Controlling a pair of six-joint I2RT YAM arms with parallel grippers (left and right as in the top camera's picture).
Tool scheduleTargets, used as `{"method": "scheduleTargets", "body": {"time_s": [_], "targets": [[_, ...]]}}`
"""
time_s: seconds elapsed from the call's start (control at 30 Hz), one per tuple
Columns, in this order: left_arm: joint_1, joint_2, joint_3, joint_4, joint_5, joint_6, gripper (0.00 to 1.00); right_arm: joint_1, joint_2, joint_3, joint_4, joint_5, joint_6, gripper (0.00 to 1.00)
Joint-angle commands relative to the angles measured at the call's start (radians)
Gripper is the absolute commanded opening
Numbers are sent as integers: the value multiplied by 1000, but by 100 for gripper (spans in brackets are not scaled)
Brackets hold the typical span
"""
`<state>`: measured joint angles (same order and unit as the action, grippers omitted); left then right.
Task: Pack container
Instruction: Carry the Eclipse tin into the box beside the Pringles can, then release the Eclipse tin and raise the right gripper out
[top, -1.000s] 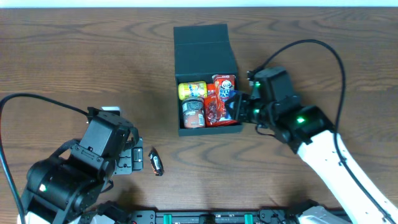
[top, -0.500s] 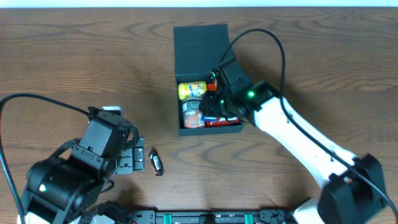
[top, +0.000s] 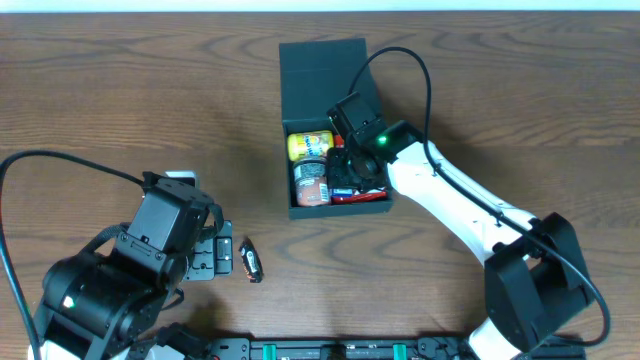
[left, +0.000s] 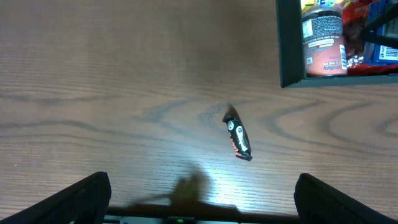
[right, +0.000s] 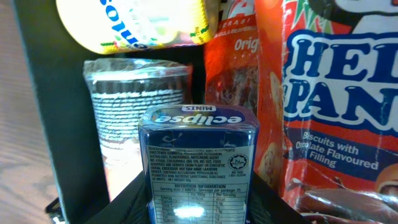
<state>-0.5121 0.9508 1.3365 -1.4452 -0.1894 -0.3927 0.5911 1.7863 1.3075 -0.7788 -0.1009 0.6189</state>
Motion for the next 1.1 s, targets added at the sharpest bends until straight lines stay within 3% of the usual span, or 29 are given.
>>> {"method": "scheduleTargets", "body": {"time_s": [0.0,0.17,0.23,0.47,0.63,0.87,1.03,1.07], "targets": [[2,-4,0,3,0,4,95,19,7,15,-6,52,-14,2],[2,-4,0,7,0,4,95,43,10,15,2,90,-14,2],[2,-4,0,7,0,4,95,52,15,15,5,97,-14,10],[2,-4,0,7,0,5,95,65,19,15,13,98,-14,23],[2,-4,0,6,0,5,95,65,19,15,20,96,-14,48],[2,-4,0,6,0,12,95,91,18,24,22,97,-26,71],[2,-4,0,6,0,12,95,119,9,93,-10,110,-52,99],[2,-4,0,5,0,12,95,125,1,118,-28,121,-52,99]]}}
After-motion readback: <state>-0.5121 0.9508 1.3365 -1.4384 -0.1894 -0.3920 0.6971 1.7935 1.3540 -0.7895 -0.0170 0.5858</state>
